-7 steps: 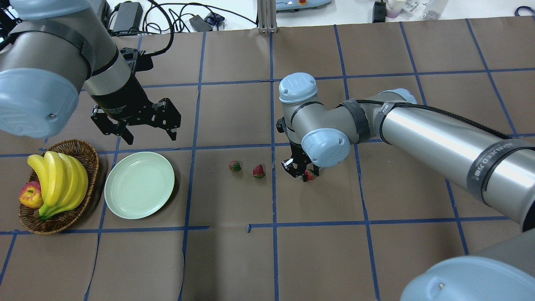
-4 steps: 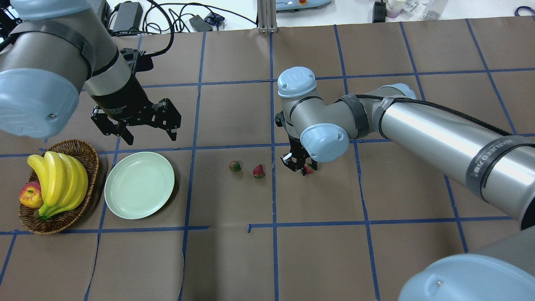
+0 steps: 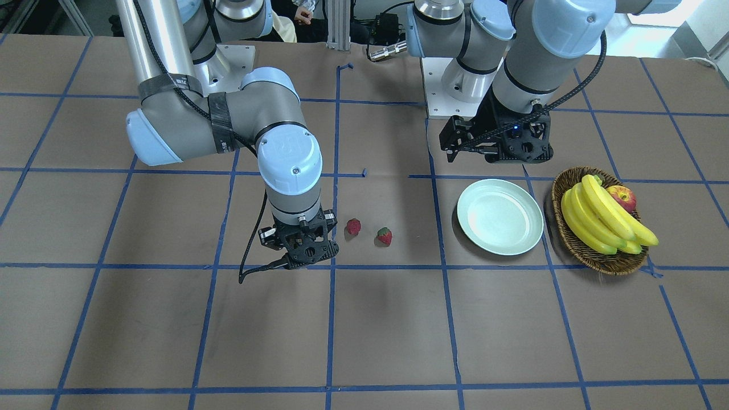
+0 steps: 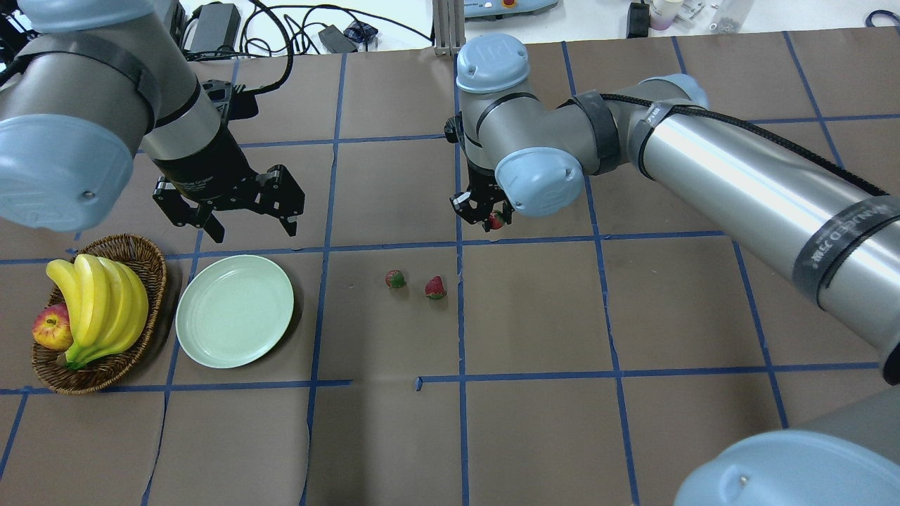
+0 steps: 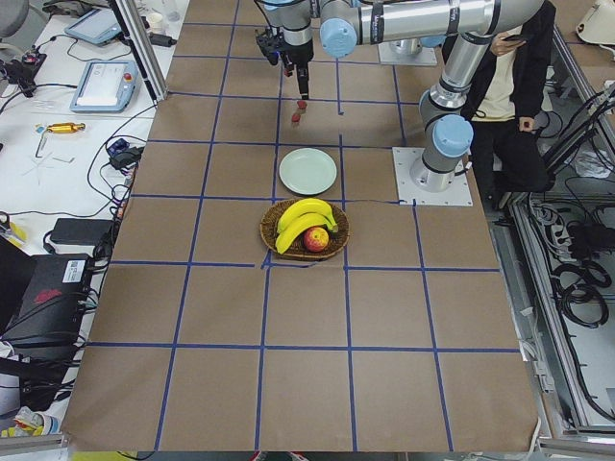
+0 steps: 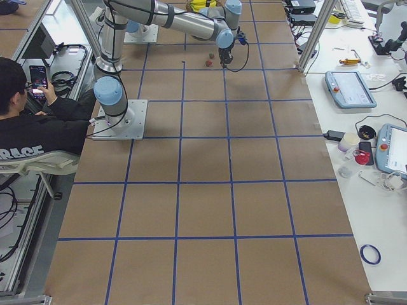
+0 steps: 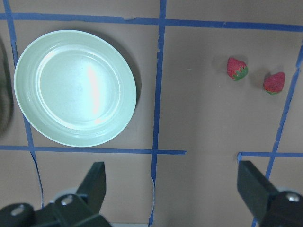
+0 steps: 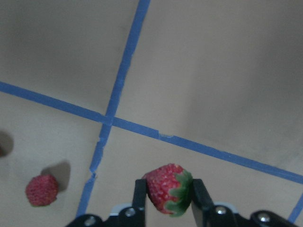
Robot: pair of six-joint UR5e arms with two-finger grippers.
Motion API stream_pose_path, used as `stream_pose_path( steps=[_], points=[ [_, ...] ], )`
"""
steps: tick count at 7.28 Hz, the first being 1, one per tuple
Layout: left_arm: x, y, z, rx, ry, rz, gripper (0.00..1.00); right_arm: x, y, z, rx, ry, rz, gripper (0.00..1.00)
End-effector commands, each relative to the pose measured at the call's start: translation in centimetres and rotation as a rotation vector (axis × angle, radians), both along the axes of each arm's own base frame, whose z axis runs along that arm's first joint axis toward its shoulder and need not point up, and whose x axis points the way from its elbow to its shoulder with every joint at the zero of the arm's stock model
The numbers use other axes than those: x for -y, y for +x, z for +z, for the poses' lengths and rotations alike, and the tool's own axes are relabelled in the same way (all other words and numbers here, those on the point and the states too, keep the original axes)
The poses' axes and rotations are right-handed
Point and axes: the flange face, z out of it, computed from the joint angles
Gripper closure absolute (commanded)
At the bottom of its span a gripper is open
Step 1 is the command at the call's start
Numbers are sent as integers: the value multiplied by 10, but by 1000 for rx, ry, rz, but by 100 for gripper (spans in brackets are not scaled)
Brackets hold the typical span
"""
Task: Collect all strawberries into plate
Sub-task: 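Carry it beside the other strawberries and open the right gripper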
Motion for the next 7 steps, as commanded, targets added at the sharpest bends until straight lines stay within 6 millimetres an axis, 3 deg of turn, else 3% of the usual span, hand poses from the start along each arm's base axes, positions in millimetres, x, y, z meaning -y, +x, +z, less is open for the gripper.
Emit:
stream_pose_path(
  steps=[1,3,5,7],
  points=[
    [-1,7,10,10,-19,11,0,-3,30,19,76,-16,-69,100],
    [1,13,14,11,-26,23,0,-23,68,12,73,-10,-72,100],
    [0,15,15,13,-29,23,0,-28,115,-8,63,2,-80,100],
    [1,18,15,31,-30,22,0,-24,118,-46,29,44,-64,100]
  ],
)
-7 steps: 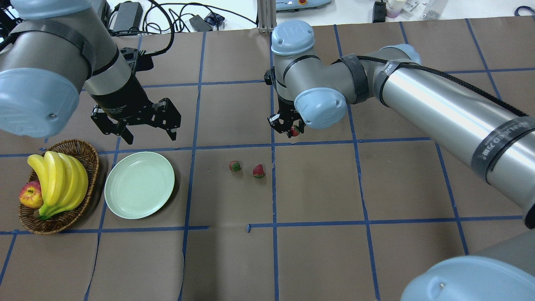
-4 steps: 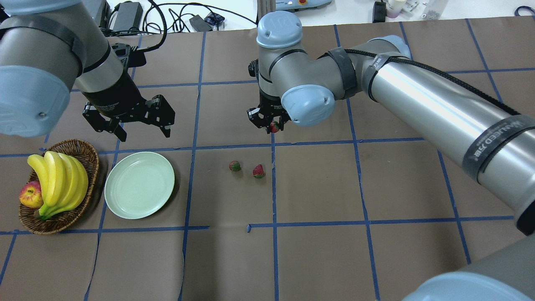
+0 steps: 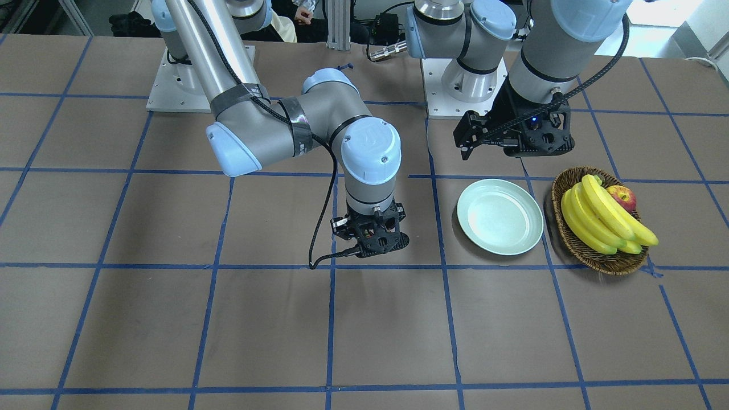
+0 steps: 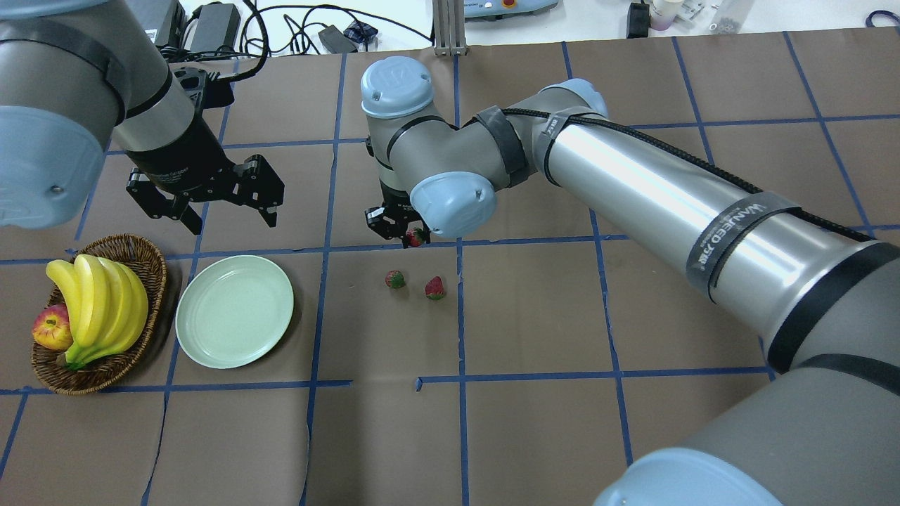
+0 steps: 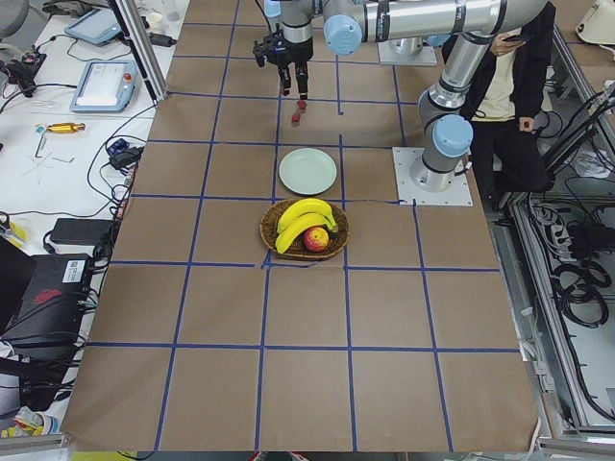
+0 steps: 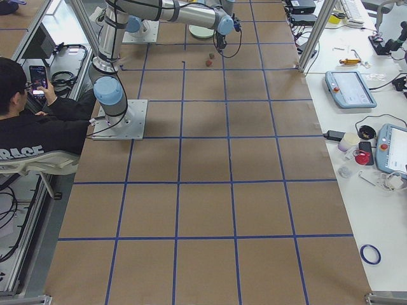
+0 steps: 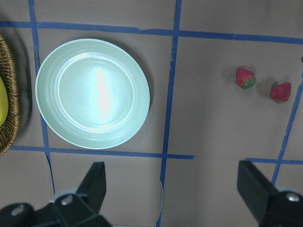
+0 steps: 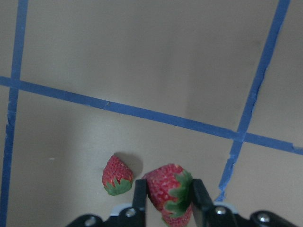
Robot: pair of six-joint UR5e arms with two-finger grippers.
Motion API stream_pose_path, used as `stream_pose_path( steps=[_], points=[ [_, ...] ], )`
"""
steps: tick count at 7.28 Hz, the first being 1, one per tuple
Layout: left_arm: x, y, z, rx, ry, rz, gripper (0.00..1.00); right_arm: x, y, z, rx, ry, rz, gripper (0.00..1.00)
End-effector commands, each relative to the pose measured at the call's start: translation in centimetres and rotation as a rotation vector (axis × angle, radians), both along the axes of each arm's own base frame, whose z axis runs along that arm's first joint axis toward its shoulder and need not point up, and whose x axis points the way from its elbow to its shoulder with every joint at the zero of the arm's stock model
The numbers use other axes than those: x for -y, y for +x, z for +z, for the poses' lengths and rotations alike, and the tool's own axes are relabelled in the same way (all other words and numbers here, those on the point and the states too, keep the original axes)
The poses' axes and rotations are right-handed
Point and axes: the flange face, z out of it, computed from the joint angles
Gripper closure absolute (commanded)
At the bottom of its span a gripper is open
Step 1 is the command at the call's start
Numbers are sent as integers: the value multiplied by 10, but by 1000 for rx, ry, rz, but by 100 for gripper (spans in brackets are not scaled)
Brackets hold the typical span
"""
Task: Collect all strawberries into plate
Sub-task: 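Carry it beside the other strawberries and open the right gripper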
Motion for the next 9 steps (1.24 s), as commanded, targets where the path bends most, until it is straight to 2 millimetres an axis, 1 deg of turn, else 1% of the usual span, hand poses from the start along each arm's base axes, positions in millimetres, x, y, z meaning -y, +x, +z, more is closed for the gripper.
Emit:
stream_pose_path(
  steps=[1,2,3,4,5,6,7,8,9],
  points=[
    [0,1,0,8,1,-1,0,2,5,-38,-31,44,9,100],
    [0,1,0,8,1,-1,0,3,6,-46,-30,57,8,99],
    [0,1,0,8,1,-1,0,2,6,-55,-34,69,10,93],
    [0,1,-1,8,2,-1,0,2,6,-57,-36,73,8,80],
    [0,1,-3,8,5,-1,0,1,5,-57,-37,76,8,52],
    [0,1,-3,6,5,-1,0,-1,4,-57,-40,81,10,42],
    [0,1,-3,6,5,-1,0,-5,2,-61,-46,90,10,27],
    [0,0,-4,6,8,-2,0,-5,0,-61,-51,90,9,21],
    [0,0,-4,6,7,-1,0,-4,-1,-46,-48,67,9,8]
  ],
)
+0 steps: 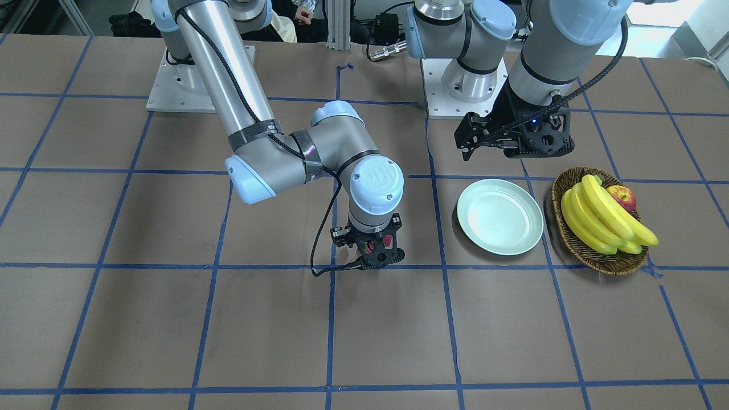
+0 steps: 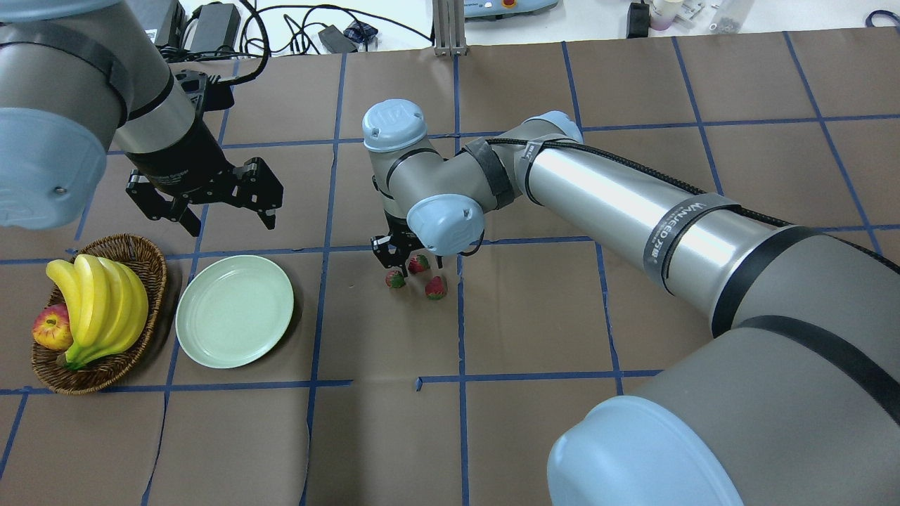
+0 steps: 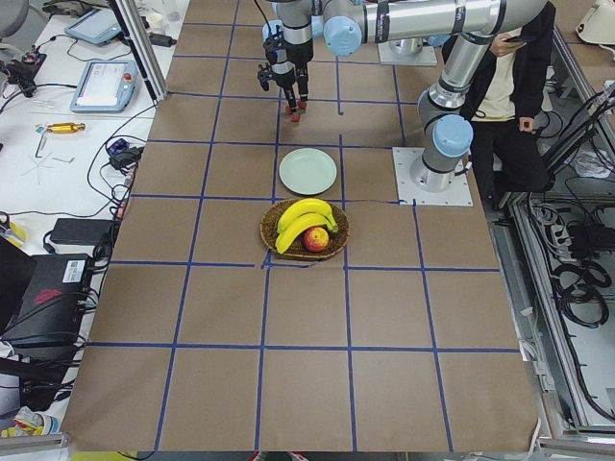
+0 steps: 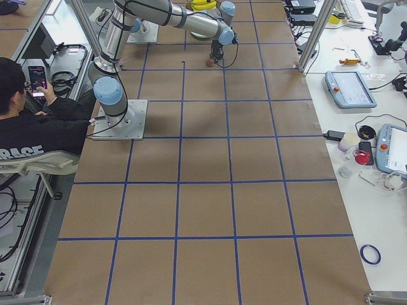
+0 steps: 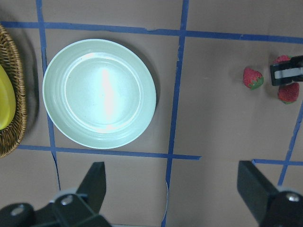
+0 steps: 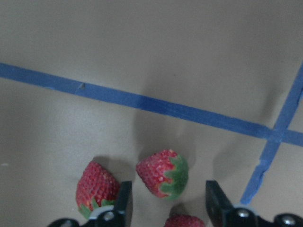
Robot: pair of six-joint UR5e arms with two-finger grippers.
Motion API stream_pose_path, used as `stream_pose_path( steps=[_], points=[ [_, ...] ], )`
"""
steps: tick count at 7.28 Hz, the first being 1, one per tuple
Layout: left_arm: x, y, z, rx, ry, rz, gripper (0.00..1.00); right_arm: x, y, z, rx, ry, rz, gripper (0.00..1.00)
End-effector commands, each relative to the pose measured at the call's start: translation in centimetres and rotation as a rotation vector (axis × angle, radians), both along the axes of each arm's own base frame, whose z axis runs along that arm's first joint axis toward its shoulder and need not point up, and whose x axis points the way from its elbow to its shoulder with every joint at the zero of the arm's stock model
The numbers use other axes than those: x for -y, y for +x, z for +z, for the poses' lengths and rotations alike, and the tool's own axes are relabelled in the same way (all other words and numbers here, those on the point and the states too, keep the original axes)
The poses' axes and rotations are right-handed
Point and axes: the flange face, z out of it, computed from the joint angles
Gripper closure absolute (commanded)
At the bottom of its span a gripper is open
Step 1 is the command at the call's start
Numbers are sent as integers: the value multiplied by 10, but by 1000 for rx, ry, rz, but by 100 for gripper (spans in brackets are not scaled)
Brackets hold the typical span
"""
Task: Collect all strawberries into plate
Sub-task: 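Carry it beside the other strawberries and open the right gripper, then raise the right arm away while the left arm reaches toward the strawberries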
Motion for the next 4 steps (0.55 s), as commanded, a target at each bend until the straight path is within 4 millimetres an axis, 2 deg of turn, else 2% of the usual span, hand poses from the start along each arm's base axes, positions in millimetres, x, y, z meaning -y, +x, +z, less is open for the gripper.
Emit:
stream_pose_path(
  steps=[1,3,4],
  points=[
    [1,-3,0,0,-2,-5,0,2,-3,39,19,-57,1,0],
    [6,-1,1,-8,-22,7,0,6,-28,79,21,-55,-6,0],
    [14,-2,-9,-3,-29,6,0,9,-48,109,27,-70,-36,0]
  ],
)
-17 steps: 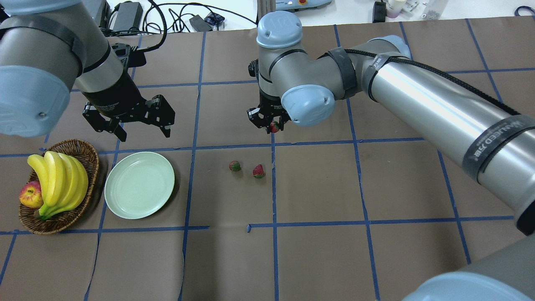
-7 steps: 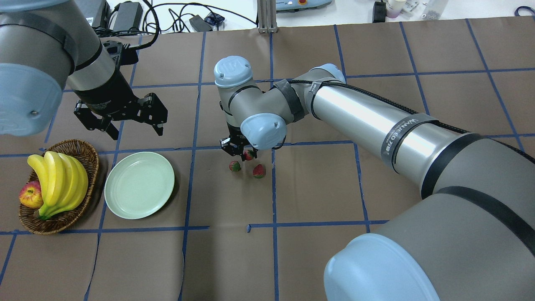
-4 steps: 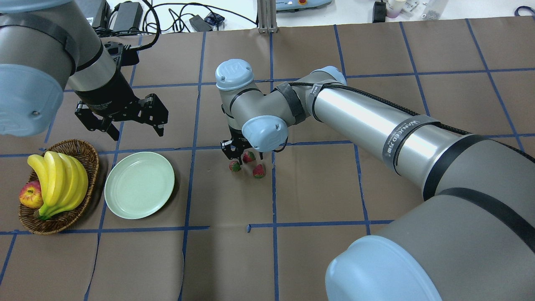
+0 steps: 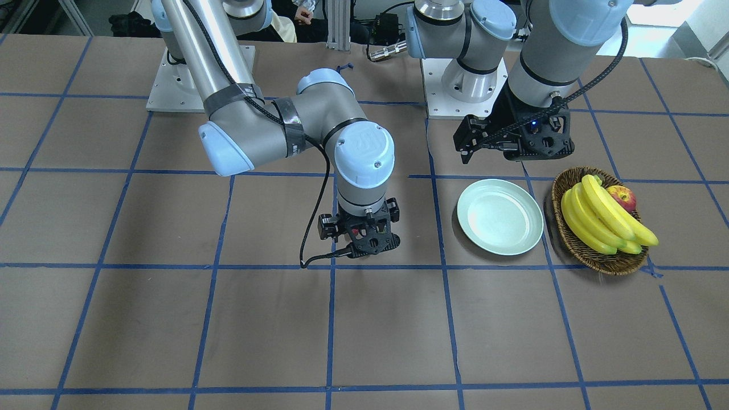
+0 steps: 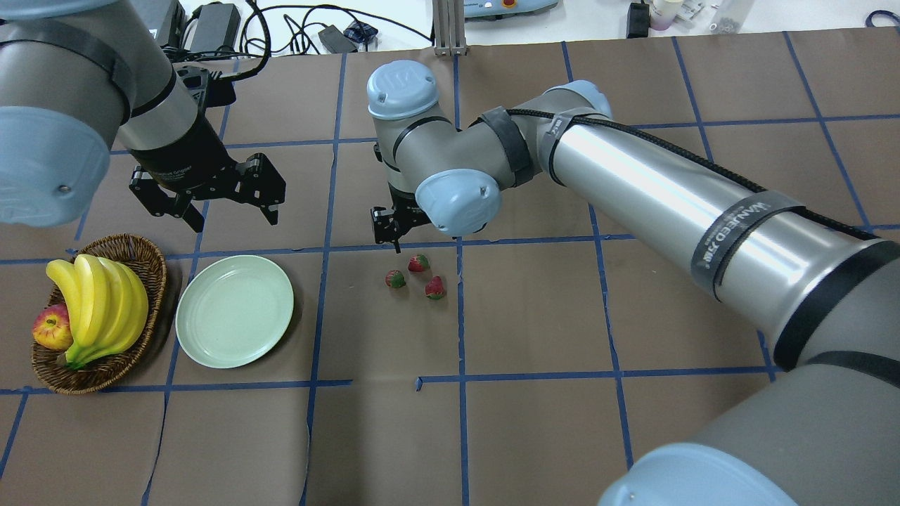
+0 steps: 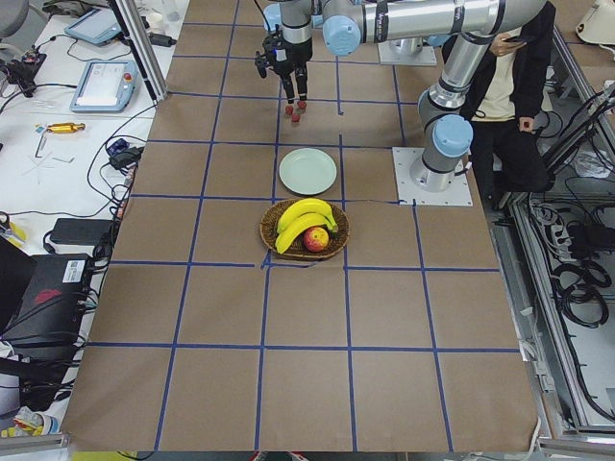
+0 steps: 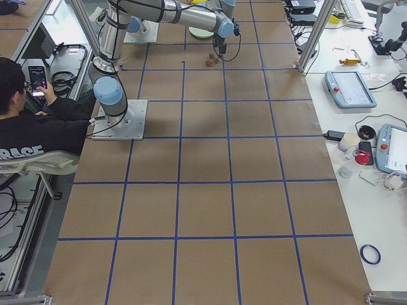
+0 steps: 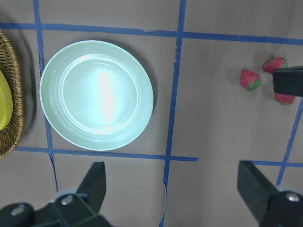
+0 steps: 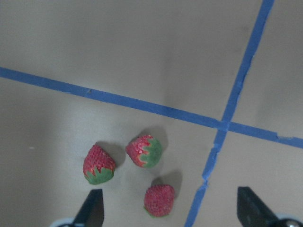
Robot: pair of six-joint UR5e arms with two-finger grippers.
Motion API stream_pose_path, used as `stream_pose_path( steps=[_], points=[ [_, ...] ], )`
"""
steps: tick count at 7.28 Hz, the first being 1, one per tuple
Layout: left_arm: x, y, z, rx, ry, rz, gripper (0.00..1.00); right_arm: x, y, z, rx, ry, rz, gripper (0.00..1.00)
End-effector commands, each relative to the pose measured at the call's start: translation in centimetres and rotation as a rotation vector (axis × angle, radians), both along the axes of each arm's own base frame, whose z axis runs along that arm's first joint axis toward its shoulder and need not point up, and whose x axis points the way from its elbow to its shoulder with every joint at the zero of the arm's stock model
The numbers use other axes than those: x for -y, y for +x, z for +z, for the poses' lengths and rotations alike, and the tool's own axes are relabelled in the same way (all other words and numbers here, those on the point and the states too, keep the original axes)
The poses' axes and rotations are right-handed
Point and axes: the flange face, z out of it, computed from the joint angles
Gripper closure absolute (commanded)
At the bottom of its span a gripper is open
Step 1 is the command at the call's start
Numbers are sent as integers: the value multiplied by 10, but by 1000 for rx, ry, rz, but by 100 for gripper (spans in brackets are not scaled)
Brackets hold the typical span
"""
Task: Collect all strawberries into plate
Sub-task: 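Raise the right arm away while the left arm reaches toward the strawberries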
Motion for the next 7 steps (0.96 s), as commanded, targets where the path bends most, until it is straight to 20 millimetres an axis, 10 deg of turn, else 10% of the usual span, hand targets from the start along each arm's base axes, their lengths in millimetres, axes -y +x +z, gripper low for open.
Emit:
stream_pose_path(
  steps=[1,4,7],
  points=[
    [10,-1,-15,-2,-5,8,0,5,-45,53,2,-8,-61,0],
    [11,-18,-16,3,-15,140,0,10,-142,117,-65,14,-156,0],
    [16,-37,-66,25,71,299,0,20,-217,139,-76,41,-256,0]
  ],
)
